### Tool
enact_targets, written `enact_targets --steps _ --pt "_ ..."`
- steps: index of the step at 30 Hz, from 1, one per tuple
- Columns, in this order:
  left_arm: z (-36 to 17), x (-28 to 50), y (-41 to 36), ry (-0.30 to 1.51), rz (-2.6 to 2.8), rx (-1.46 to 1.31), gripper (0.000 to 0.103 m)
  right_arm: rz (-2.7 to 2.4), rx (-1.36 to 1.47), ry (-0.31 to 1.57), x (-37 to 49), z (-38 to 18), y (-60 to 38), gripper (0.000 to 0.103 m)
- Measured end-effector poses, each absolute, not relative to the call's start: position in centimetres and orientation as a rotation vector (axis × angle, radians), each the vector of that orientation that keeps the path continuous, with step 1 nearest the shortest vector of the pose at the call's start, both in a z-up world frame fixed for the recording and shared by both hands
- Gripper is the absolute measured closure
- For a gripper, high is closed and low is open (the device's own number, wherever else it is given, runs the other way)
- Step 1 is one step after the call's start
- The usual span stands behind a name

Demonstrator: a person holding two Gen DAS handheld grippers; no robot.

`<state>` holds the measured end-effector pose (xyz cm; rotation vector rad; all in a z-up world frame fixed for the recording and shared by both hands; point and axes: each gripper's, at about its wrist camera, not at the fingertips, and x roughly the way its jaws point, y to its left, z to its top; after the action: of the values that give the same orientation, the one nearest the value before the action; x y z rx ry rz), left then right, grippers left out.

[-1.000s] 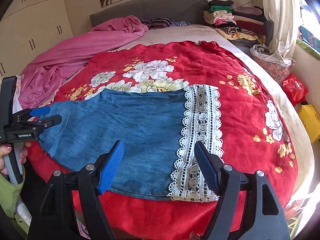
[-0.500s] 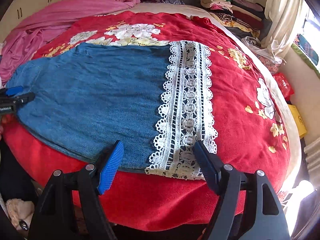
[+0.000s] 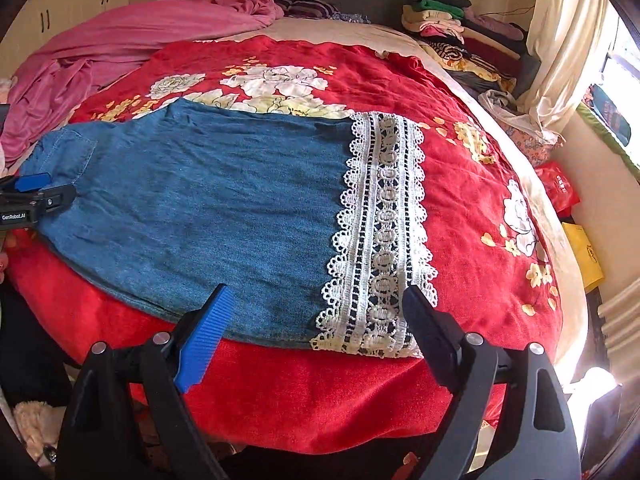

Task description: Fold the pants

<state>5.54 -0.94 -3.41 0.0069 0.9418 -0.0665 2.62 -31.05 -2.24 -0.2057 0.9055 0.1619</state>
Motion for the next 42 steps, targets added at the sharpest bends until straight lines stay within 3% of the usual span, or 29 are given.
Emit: enact_targets --steps 22,42 --pt "1.5 5.2 -3.8 0.848 -0.136 0.024 0.01 0.131 -0.162 0.792 1.3 1.3 -32.1 0.015" --pt "2.3 13.3 -18.6 0.843 -0.398 0.246 0.01 0.073 0.095 0.816 1.7 -0.7 -39.2 0.015"
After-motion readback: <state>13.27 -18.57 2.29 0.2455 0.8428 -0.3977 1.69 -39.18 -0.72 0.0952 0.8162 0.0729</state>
